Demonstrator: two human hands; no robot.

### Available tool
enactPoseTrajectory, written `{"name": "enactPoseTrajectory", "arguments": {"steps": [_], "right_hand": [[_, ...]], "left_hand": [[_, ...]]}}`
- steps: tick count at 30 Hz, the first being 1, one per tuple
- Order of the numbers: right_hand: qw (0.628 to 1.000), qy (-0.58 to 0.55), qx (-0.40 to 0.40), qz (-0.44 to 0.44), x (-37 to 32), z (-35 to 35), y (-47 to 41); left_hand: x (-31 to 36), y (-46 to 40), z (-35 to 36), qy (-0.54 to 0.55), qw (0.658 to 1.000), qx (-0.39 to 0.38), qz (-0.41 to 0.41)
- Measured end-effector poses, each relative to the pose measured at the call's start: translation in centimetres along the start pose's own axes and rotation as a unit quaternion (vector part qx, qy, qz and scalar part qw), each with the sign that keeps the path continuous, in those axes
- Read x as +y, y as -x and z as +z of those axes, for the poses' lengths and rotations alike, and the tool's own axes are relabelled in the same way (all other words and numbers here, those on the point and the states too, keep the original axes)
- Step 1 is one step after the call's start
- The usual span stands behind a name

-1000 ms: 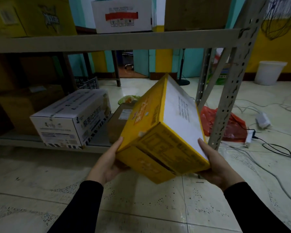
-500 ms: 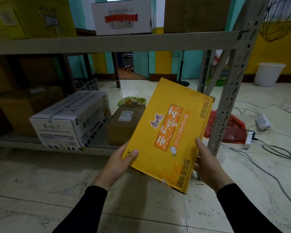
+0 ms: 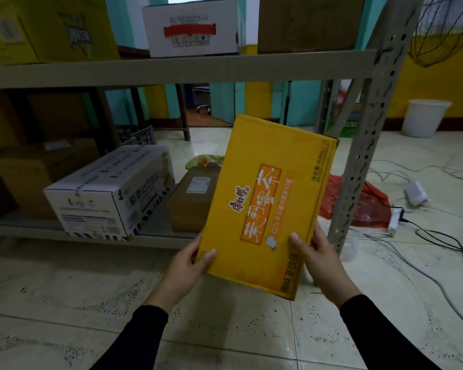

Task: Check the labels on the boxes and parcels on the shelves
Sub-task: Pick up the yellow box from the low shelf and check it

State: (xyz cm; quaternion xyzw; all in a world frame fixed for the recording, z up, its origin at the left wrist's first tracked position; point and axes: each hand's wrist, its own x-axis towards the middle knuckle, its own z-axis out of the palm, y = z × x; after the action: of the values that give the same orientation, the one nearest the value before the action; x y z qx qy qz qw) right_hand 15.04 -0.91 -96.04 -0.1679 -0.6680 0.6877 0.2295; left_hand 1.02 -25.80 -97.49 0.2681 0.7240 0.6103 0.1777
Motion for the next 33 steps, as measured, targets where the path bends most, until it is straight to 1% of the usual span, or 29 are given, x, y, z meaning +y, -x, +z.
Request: {"name": "enactPoseTrajectory", "arguments": {"steps": [3, 6, 10, 13, 15, 17, 18, 19, 20, 23, 25, 27, 28, 30, 31, 33], "right_hand": [[1.000, -0.012, 0.000, 0.005, 0.5, 0.3, -0.1], [0.998, -0.061, 0.023, 0.013, 0.7, 0.8, -0.2], [0.982, -0.148, 0.099, 0.055, 0.4, -0.1, -1.0], [0.970, -0.182, 0.121, 0.103, 0.3, -1.0, -1.2], [0.965, -0.193, 0.121, 0.128, 0.6, -1.2, -1.1], [0.964, -0.191, 0.113, 0.144, 0.8, -1.2, -1.1], [0.967, -0.180, 0.107, 0.146, 1.0, -1.2, -1.0], [0.970, -0.163, 0.100, 0.147, 1.0, -1.1, -0.9], [0.974, -0.141, 0.098, 0.147, 0.9, -0.9, -0.8], [0.985, -0.026, 0.126, 0.113, 0.9, -0.7, -1.0], [0.984, 0.051, 0.157, 0.059, 0.5, -0.6, -1.0], [0.984, 0.052, 0.173, -0.012, -0.8, -0.2, -0.7], [0.985, 0.053, 0.162, -0.040, -1.3, 0.0, -0.7], [0.990, 0.058, 0.107, -0.065, -2.4, 0.7, -0.3], [0.993, 0.052, 0.082, -0.067, -2.7, 1.1, -0.1], [0.998, 0.034, 0.040, -0.045, -2.3, 1.2, -0.2]], "left_hand": [[0.2, -0.2, 0.0, 0.002, 1.000, 0.009, 0.004], [1.4, -0.4, 0.3, 0.006, 1.000, 0.026, -0.002], [4.3, -1.3, 0.6, 0.046, 0.995, 0.092, 0.013], [4.2, -1.8, -0.2, 0.046, 0.990, 0.131, 0.020], [3.2, -1.7, -0.8, 0.056, 0.989, 0.132, -0.036], [2.7, -1.4, -1.0, 0.158, 0.972, 0.120, -0.128], [2.6, -1.3, -0.9, 0.230, 0.954, 0.109, -0.160], [2.5, -1.3, -0.6, 0.278, 0.939, 0.104, -0.174], [2.6, -1.3, -0.4, 0.304, 0.929, 0.106, -0.182], [3.0, -1.8, 0.2, 0.319, 0.921, 0.126, -0.183], [3.3, -2.4, 0.6, 0.312, 0.920, 0.151, -0.182], [3.8, -3.1, 1.4, 0.295, 0.925, 0.172, -0.166], [4.1, -3.5, 1.9, 0.282, 0.931, 0.178, -0.151], [4.6, -4.0, 3.2, 0.235, 0.948, 0.183, -0.115], [4.7, -4.2, 4.0, 0.212, 0.955, 0.186, -0.097], [4.9, -4.3, 5.5, 0.174, 0.962, 0.199, -0.067]]}}
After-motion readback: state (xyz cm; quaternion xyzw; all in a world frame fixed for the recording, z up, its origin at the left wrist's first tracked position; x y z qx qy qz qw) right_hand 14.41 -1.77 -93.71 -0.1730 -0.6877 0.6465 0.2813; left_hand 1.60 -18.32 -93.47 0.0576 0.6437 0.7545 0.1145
